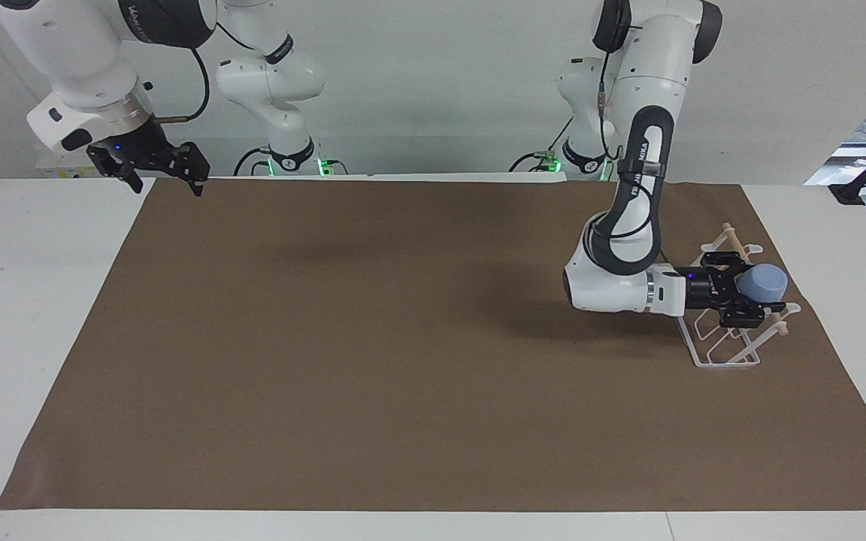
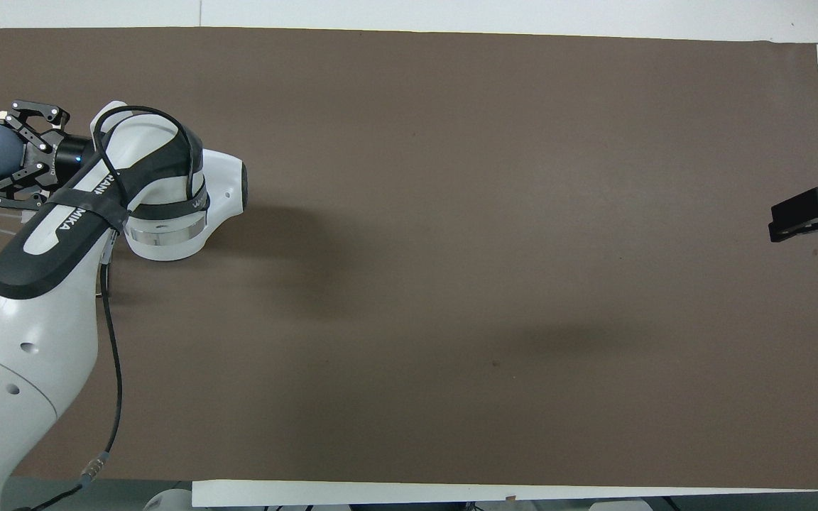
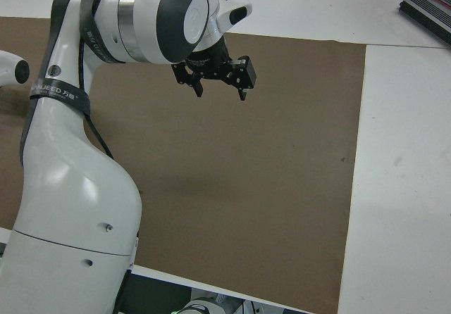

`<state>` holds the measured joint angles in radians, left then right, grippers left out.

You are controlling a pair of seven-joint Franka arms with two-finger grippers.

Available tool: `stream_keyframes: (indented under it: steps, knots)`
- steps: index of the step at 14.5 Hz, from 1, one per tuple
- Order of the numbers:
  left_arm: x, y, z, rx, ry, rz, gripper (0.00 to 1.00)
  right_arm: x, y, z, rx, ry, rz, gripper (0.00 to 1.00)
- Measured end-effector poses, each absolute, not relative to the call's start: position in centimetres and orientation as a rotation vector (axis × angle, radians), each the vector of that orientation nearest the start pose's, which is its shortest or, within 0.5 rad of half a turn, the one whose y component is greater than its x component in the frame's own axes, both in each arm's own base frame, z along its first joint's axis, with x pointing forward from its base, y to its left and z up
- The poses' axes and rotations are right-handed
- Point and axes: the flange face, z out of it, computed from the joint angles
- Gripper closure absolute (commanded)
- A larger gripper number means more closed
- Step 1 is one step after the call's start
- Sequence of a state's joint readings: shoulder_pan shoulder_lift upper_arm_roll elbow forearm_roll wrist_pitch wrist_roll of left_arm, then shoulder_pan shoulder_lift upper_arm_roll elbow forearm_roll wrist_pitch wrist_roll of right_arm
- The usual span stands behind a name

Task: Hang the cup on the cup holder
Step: 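Lower the cup onto a rack peg with the left gripper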

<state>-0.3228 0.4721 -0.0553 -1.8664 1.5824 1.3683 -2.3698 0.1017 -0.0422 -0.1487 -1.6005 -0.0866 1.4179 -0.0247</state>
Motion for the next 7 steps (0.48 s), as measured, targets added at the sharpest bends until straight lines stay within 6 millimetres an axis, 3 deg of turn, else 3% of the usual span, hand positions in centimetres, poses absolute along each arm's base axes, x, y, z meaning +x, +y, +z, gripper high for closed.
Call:
stream_keyframes:
  steps: [3,4,5,7]
  knots:
    - [60.4,-11.0,30.0,-1.32,-1.071,-1.482,0.98,52.3,-4.1,62.5,-3.208,0.051,0.222,0.01]
    - [60.4,-11.1,29.4,-1.338,-1.08,-1.481,0.72,52.3,-4.0,62.5,-3.208,0.049,0.221,0.01]
    - [60.4,-11.2,28.8,-1.359,-1.092,-1.472,0.01,52.3,-3.9,62.5,-3.208,0.046,0.221,0.01]
    - [60.8,-11.3,28.0,-1.434,-1.117,-1.455,0.0,52.3,-3.9,62.5,-3.208,0.046,0.221,0.01]
